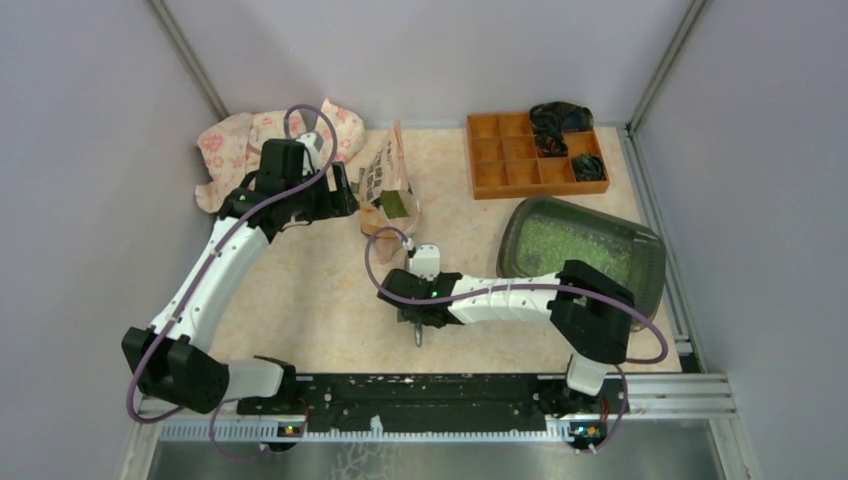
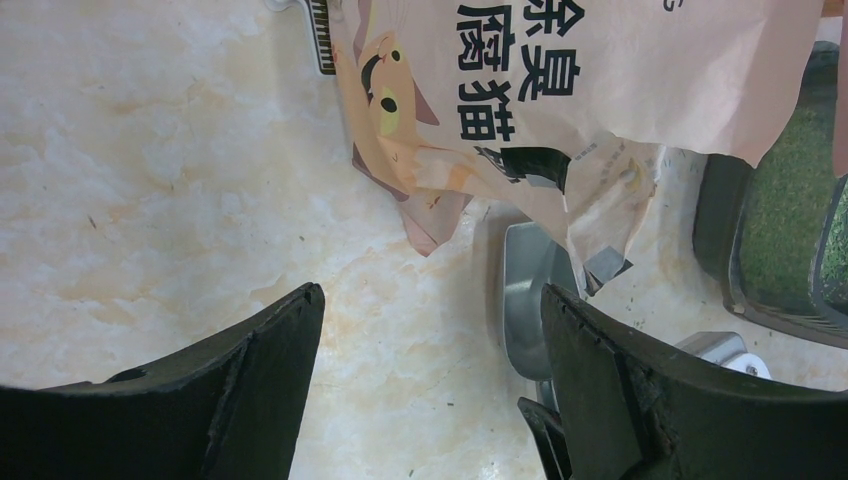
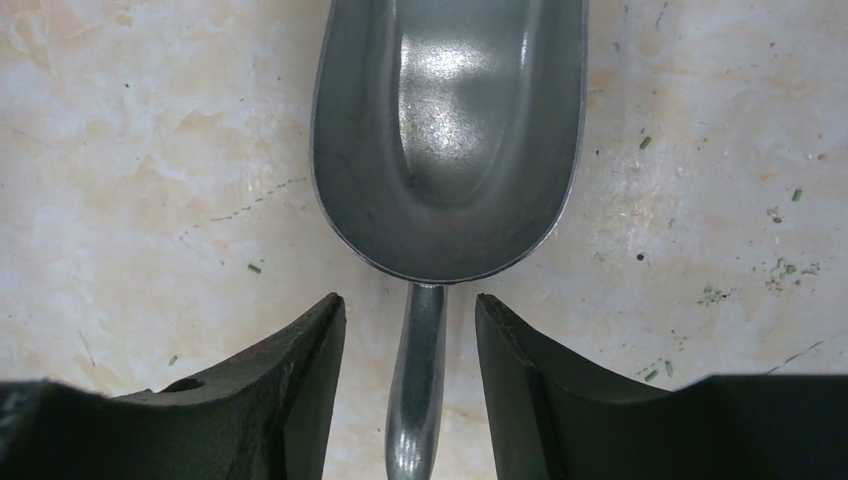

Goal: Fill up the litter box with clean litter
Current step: Pick up the spatula from the center of the board.

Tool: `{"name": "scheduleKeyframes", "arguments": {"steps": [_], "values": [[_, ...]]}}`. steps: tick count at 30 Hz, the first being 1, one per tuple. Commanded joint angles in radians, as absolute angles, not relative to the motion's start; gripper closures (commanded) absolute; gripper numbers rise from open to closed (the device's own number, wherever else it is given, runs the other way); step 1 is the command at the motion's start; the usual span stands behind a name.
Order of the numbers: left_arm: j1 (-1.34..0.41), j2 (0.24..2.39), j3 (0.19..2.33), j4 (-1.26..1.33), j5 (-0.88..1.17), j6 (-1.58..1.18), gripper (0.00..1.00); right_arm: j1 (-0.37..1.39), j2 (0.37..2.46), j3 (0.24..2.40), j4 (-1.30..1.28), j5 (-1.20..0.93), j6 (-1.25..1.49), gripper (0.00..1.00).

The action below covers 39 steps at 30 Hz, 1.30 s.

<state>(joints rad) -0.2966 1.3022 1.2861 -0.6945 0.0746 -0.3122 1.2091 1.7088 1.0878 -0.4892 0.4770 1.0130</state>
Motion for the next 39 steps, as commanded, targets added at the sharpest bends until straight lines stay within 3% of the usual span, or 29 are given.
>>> {"name": "scheduleKeyframes", "arguments": {"steps": [1,13,23,29,35,39], "values": [[-0.291,1.278,1.281,-0.670,0.078,-0.295,0.15,1.216,1.719,1.094,-0.433,0.515,1.041,0.50],[-0.291,1.275,1.284,-0.678,0.076,-0.296,0.15,1.214,1.781,1.076,-0.422,0.508,1.045,0.54],[-0.291,1.275,1.288,-0.681,0.071,-0.293,0.15,1.213,1.769,1.029,-0.426,0.506,1.027,0.93],[-0.290,1.281,1.298,-0.681,0.060,-0.288,0.14,1.214,1.611,1.019,-0.520,0.466,0.814,1.00],[-0.283,1.301,1.317,-0.672,0.071,-0.291,0.14,1.153,1.436,1.226,-0.862,0.332,0.556,1.00],[-0.279,1.320,1.332,-0.660,0.089,-0.294,0.14,1.108,1.430,1.461,-1.059,0.290,0.459,1.00]]}}
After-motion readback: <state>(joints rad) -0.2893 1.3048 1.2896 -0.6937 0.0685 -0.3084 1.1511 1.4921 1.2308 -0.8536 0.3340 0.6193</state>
